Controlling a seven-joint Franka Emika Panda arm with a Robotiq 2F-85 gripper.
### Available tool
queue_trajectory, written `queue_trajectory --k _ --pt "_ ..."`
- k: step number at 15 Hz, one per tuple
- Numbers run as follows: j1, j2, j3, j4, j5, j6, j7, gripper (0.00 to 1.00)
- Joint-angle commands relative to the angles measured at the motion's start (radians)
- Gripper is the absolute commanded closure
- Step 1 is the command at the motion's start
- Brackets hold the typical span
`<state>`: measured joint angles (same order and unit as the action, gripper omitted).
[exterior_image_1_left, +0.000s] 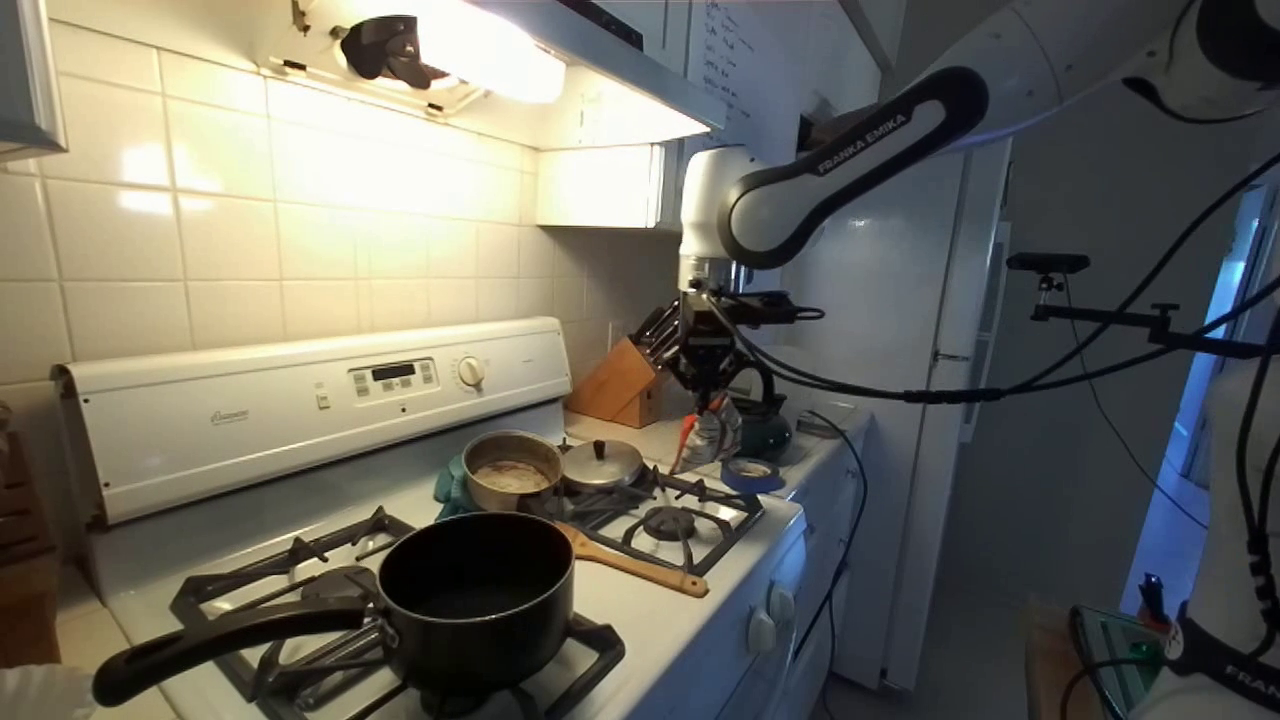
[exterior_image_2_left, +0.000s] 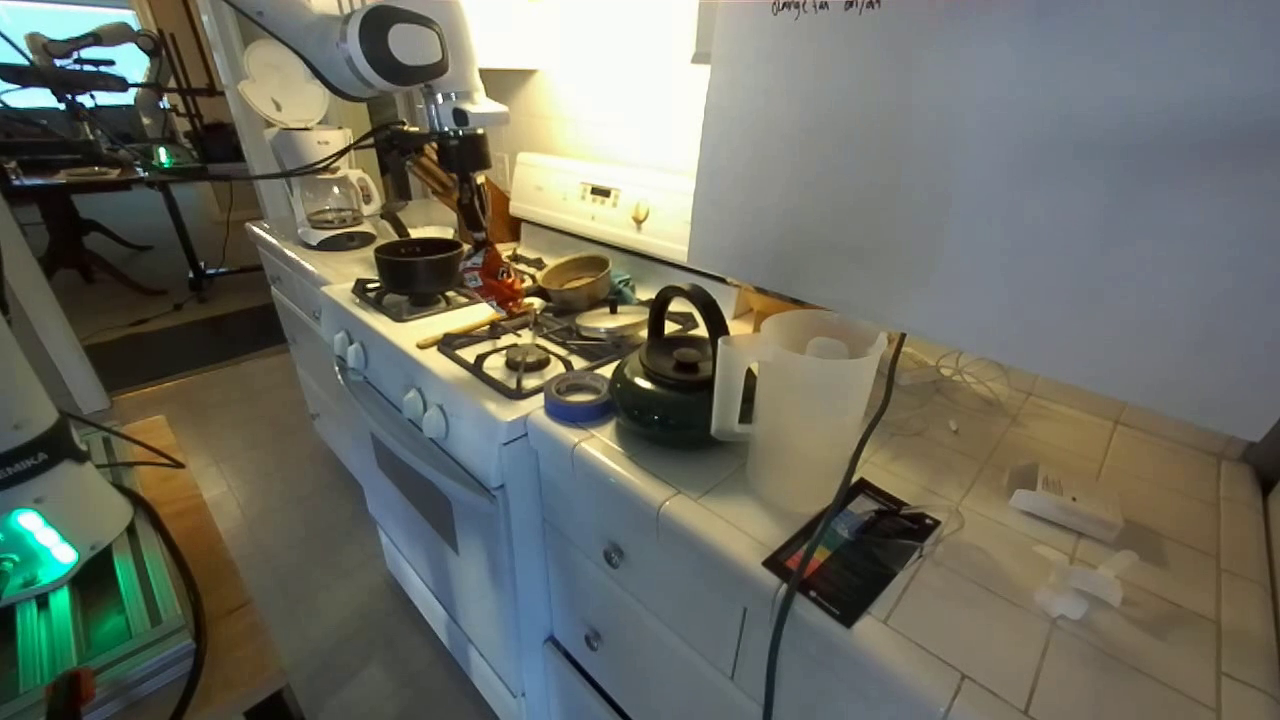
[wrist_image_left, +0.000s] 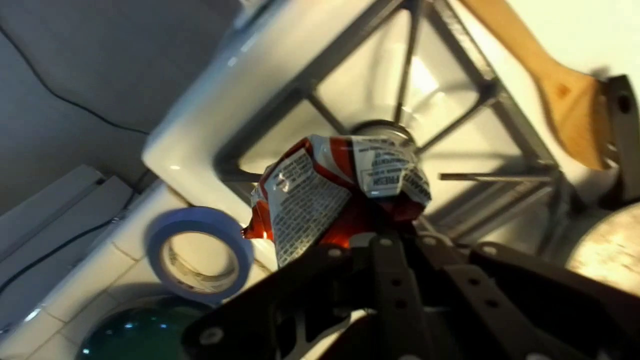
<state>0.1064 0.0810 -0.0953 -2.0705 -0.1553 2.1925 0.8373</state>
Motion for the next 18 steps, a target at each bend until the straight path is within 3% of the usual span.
queue_trajectory --k 1,7,8,9,12,18 --pt "-0.108 -0.128 -0.027 -0.148 -0.013 -0.069 -0.101 1.0" --pt "-0.242 -0.148 -0.083 -0.14 0.06 -0.075 -0.405 1.0" --pt "-0.248 -0.125 -0.082 -0.101 0.115 -0.147 -0.373 1.0" --pt "-0.249 -0.121 -0.072 -0.127 0.045 -0.082 -0.349 0.98" --pt "-0.257 -0.121 -0.076 -0.112 0.087 -0.122 -0.36 1.0" --pt "-0.299 -0.129 -0.106 -0.169 -0.168 0.207 -0.415 1.0"
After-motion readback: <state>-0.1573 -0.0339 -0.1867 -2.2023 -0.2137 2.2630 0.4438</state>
